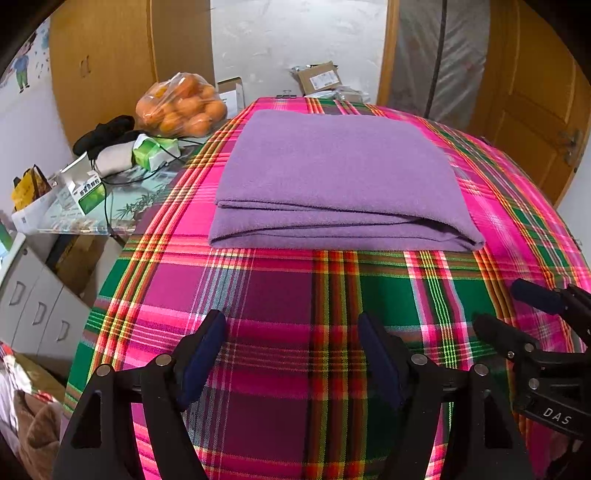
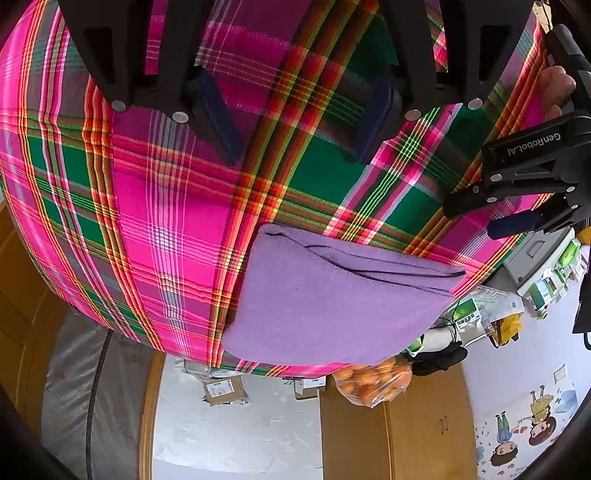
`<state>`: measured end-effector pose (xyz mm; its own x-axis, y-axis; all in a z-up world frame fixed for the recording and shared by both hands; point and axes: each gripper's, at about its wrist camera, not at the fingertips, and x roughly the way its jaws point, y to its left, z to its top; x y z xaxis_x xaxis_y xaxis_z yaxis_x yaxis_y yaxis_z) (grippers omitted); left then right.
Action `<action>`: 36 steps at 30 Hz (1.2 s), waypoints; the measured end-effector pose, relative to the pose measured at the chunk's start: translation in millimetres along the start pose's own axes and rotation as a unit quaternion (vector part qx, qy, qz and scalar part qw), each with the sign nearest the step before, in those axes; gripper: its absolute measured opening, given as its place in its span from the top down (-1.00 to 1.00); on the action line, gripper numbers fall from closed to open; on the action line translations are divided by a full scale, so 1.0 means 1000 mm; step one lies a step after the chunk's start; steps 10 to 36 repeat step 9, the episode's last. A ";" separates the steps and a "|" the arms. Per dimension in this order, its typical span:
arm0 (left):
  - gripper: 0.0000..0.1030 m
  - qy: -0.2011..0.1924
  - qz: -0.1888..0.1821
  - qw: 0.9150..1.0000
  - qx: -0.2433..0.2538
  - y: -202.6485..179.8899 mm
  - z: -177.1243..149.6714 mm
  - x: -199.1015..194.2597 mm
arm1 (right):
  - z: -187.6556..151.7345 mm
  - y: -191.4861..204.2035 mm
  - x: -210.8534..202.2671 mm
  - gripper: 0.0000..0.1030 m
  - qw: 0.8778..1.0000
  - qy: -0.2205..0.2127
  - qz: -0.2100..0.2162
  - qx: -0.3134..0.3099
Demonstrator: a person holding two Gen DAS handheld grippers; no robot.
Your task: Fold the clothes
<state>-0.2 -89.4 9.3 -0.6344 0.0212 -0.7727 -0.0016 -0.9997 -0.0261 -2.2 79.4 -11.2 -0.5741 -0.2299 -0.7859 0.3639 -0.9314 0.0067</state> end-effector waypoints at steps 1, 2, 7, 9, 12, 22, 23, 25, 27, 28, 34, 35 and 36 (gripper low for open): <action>-0.46 0.000 0.000 1.000 0.000 0.001 0.000 0.000 | 0.000 0.000 0.000 -0.28 1.000 0.000 0.000 0.000; -0.46 0.000 0.000 1.000 0.001 0.001 0.000 0.000 | 0.000 0.000 0.000 -0.28 1.000 0.000 0.000 0.000; -0.46 0.000 0.001 1.000 0.001 0.000 0.000 0.000 | 0.000 0.000 0.000 -0.28 1.000 0.000 0.000 0.000; -0.46 0.000 0.001 1.000 0.001 0.001 0.000 0.000 | 0.000 0.000 0.000 -0.28 1.000 0.000 0.000 0.000; -0.46 0.000 0.001 1.000 0.001 0.001 0.000 0.000 | 0.000 0.000 0.000 -0.28 1.000 0.000 0.000 0.000; -0.46 0.000 0.001 1.000 0.001 0.001 0.000 0.000 | 0.000 0.000 0.000 -0.28 1.000 0.000 0.000 0.000; -0.46 0.000 0.001 1.000 0.001 0.001 0.000 0.000 | 0.000 0.000 0.000 -0.28 1.000 0.000 0.000 0.000; -0.46 0.000 0.001 1.000 0.001 0.001 0.000 0.000 | 0.000 0.000 0.000 -0.28 1.000 0.000 0.000 0.000; -0.46 0.000 0.001 1.000 0.001 0.001 0.000 0.000 | 0.000 0.000 0.000 -0.28 1.000 0.000 0.000 0.000; -0.46 0.000 0.001 1.000 0.001 0.001 0.000 0.000 | 0.000 0.000 0.000 -0.28 1.000 0.000 0.000 0.000; -0.46 0.000 0.001 1.000 0.001 0.001 0.000 0.000 | 0.000 0.000 0.000 -0.28 1.000 0.000 0.000 0.000; -0.46 0.000 0.001 1.000 0.001 0.001 0.000 0.000 | 0.000 0.000 0.000 -0.28 1.000 0.000 0.000 0.000; -0.46 0.000 0.001 1.000 0.001 0.001 0.000 0.000 | 0.000 0.000 0.000 -0.28 1.000 0.000 0.000 0.000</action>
